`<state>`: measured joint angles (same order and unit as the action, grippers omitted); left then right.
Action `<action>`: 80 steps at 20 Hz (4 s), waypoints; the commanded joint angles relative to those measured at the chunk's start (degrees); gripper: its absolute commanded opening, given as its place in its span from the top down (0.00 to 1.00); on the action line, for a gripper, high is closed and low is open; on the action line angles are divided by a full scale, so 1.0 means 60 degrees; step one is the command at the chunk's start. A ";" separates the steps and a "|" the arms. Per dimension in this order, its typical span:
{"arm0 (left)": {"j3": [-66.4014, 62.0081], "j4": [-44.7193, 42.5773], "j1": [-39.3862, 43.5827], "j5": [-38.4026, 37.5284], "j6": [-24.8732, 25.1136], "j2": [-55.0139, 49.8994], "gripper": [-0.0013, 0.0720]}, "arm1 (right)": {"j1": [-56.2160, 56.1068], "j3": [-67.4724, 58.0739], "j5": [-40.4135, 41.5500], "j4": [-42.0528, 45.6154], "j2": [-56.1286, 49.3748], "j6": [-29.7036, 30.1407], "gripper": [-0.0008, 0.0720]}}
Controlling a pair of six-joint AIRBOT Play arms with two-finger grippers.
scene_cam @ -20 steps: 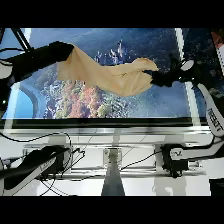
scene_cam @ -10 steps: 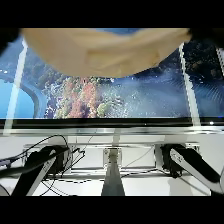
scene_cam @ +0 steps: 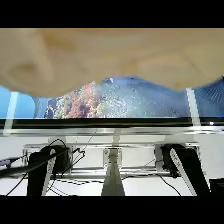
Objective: Fold the clothes and pants, and hang the long-sleeved shirts on hangers.
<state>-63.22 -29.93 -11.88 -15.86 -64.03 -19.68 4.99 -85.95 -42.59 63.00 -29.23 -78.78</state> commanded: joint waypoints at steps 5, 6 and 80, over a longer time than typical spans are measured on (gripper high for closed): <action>0.0171 -0.1013 -0.0025 -0.1621 -0.0929 -0.1377 0.96 | 0.0004 -0.0022 -0.1920 0.0455 -0.1337 -0.0678 0.97; 0.0171 -0.1013 -0.0022 -0.2401 -0.0980 -0.2120 0.96 | 0.0004 0.0011 -0.2575 0.0448 -0.2080 -0.0692 0.97; 0.6670 -0.0492 0.2484 -0.6306 0.0590 -0.8466 0.34 | 0.5410 0.5042 -0.6175 -0.3071 -1.0823 0.4233 0.97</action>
<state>-22.63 -33.04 2.31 -54.37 -62.98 -69.32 37.41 -55.70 -79.79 46.94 -95.00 -55.07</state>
